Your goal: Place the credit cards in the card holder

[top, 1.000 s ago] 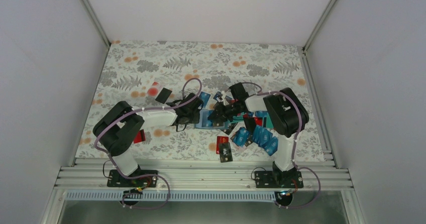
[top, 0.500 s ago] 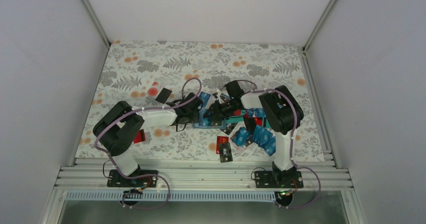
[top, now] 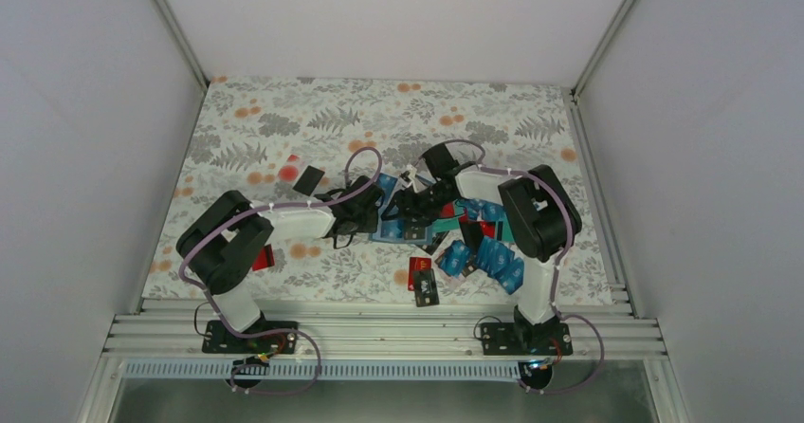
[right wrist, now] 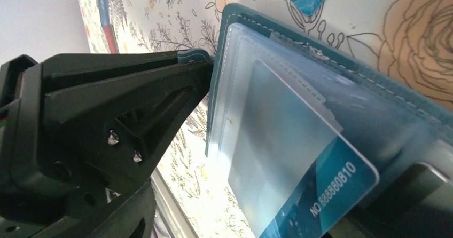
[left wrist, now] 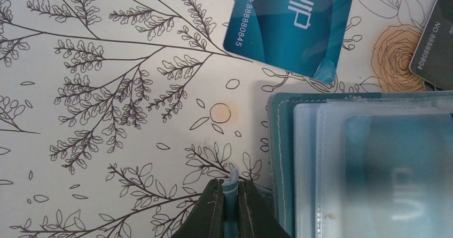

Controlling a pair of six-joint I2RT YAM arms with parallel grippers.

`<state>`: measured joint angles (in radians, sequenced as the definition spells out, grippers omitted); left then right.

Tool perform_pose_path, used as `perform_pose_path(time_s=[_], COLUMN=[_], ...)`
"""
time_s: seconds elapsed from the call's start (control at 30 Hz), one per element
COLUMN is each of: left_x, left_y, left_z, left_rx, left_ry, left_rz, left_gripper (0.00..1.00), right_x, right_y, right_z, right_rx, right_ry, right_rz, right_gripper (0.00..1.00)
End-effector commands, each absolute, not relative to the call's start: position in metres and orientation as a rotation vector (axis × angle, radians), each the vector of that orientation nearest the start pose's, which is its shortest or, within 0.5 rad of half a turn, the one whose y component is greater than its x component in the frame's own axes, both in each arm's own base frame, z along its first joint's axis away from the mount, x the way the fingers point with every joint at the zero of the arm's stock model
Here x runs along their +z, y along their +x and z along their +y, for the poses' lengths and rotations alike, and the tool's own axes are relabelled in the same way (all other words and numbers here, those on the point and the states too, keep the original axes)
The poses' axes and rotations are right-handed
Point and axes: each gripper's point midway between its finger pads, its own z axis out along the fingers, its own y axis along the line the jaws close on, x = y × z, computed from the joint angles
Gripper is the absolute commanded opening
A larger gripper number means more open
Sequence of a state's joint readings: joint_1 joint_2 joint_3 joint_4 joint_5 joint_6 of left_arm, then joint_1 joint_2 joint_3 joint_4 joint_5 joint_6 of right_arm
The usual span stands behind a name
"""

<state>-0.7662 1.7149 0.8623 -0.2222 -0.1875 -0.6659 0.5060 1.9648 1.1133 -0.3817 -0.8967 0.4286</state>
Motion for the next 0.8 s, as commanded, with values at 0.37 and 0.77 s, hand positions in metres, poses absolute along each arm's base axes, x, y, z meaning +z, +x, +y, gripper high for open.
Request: perform_pose_path(time_s=[0.37,0.77], left_x=[0.010,0.011], left_y=[0.287,0.287], left_z=[-0.241,-0.243], left_rx=[-0.260,-0.275], left_ry=[0.065,0.076], left_rz=[2.668,2.663], left_gripper=[0.02,0.02], right_x=[0.058,0.053], right_y=[0.273,0.286], right_z=[0.275,0.259], right_rx=[1.095,0.598], right_ry=[-0.383,-0.436], right_rz=[2.929,2.884], right_gripper=[0.86,0.29])
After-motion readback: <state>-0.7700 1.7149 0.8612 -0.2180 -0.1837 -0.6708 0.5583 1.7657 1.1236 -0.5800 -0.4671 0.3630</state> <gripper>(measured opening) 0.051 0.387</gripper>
